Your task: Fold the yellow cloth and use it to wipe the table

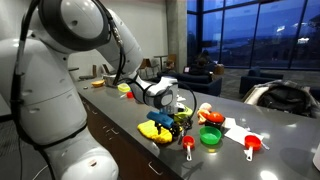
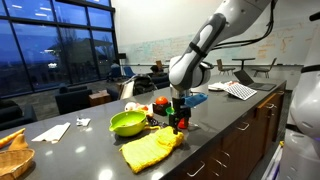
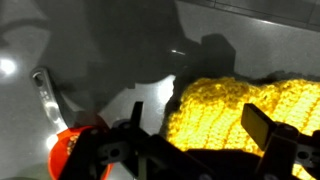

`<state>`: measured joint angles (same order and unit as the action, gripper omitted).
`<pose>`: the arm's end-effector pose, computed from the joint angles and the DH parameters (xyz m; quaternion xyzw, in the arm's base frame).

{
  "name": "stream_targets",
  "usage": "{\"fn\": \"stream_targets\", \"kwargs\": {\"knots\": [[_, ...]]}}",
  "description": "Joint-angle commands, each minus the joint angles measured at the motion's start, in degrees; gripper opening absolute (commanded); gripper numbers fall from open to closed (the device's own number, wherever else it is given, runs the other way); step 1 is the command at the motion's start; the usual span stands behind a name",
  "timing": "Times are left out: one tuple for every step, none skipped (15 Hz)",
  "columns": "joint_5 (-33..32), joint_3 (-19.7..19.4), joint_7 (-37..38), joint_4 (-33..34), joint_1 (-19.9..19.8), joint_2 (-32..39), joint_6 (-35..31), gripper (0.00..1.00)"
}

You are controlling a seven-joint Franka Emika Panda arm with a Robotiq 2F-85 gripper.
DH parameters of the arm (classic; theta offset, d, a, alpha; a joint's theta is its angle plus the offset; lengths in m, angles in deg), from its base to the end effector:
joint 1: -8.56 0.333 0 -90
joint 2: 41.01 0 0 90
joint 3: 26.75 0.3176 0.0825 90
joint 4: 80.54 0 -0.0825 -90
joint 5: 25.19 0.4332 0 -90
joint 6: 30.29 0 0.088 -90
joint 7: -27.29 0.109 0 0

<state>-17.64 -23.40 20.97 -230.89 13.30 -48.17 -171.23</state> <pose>0.4471 0.0628 0.2485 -0.9964 -0.0733 0.0201 0.0365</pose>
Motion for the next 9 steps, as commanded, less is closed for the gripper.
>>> {"fn": "stream_targets", "kwargs": {"knots": [[4.2, -0.6, -5.0, 1.4, 0.7, 3.2, -2.1, 1.0], [5.2, -0.6, -6.2, 1.6, 0.7, 3.8, -2.2, 1.0], [6.3, -0.5, -7.4, 2.0, 0.7, 4.7, -2.8, 1.0], [6.9, -0.3, -8.3, 2.3, 0.6, 5.5, -3.4, 1.0], [7.6, -0.2, -9.3, 2.7, 0.5, 6.2, -3.4, 1.0], [8.4, -0.1, -10.4, 3.1, 0.4, 7.2, -3.8, 1.0], [9.0, 0.0, -11.2, 3.6, 0.3, 7.9, -3.8, 1.0], [9.5, 0.2, -12.0, 3.9, 0.2, 8.6, -3.7, 1.0], [10.0, 0.3, -12.7, 4.4, 0.0, 9.5, -3.7, 1.0]]}}
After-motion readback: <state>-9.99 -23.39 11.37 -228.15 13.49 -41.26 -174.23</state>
